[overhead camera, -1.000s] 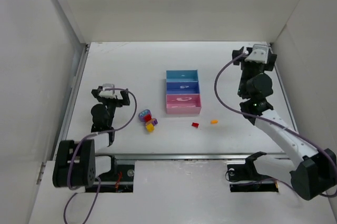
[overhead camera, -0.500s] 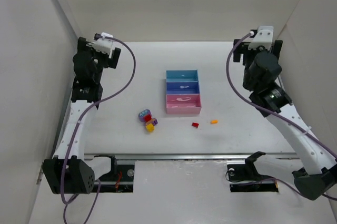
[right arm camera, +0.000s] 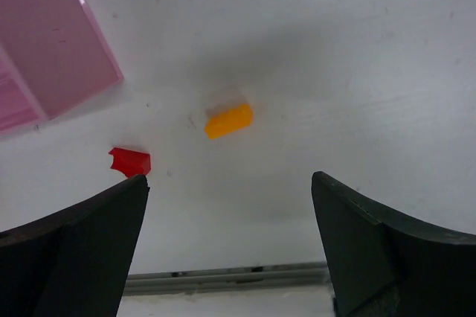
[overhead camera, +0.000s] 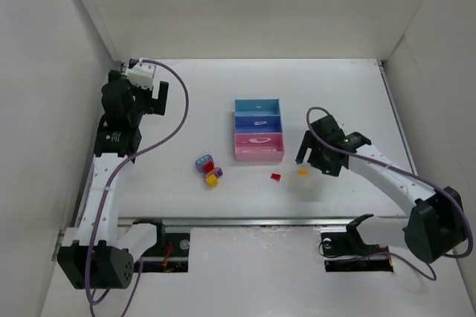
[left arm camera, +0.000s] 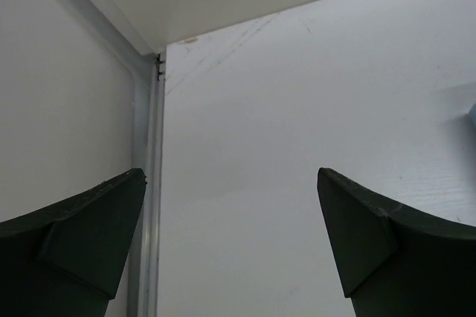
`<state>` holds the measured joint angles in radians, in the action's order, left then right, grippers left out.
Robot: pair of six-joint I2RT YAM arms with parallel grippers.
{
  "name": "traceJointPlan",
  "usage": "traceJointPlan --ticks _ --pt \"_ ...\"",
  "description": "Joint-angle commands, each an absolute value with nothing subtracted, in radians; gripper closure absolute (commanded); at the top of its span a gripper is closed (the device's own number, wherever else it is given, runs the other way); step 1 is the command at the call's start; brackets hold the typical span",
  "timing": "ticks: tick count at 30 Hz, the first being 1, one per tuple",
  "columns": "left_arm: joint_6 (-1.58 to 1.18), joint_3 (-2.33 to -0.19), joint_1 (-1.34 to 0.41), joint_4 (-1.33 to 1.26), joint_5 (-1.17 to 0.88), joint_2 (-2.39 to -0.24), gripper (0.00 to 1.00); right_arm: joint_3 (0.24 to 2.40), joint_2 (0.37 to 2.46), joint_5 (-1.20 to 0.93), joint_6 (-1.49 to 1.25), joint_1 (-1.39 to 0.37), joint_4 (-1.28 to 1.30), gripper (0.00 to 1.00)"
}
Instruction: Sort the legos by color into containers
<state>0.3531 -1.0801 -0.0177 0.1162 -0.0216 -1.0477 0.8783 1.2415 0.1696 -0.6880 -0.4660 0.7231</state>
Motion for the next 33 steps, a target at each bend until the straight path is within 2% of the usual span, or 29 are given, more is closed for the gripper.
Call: traceJointPlan --ticks 1,3,7,9,13,21,33 --pt "0.331 -1.057 -0.02 0.158 -0.078 -1.003 0.0 0.897 1.178 0.185 -1.061 -0.465 0.718 0.05" --pt "0.322 -1.034 -0.029 0.167 -0.078 -0.983 0.0 0.897 1.187 0.225 -1.253 -0.465 0.718 0.07" --pt "0.313 -1.009 -0.038 0.179 -0.069 -0.96 0.0 0.845 1.258 0.225 -1.596 -0.465 0.764 0.22" --pt "0.304 -0.986 -0.038 0.179 -0.057 -0.948 0.0 0.836 1.285 0.215 -1.669 -0.465 0.744 0.24" --pt "0.295 -0.977 -0.038 0.192 -0.048 -0.928 0.0 0.905 1.386 0.235 -1.687 -0.465 0.756 0.24" --pt "0.276 -0.968 -0.038 0.201 -0.021 -0.919 0.0 0.985 1.575 0.276 -1.677 -0.465 0.844 0.34" --pt "0.267 -0.968 -0.038 0.192 -0.003 -0.919 0.0 0.85 1.465 0.225 -1.649 -0.465 0.77 0.37"
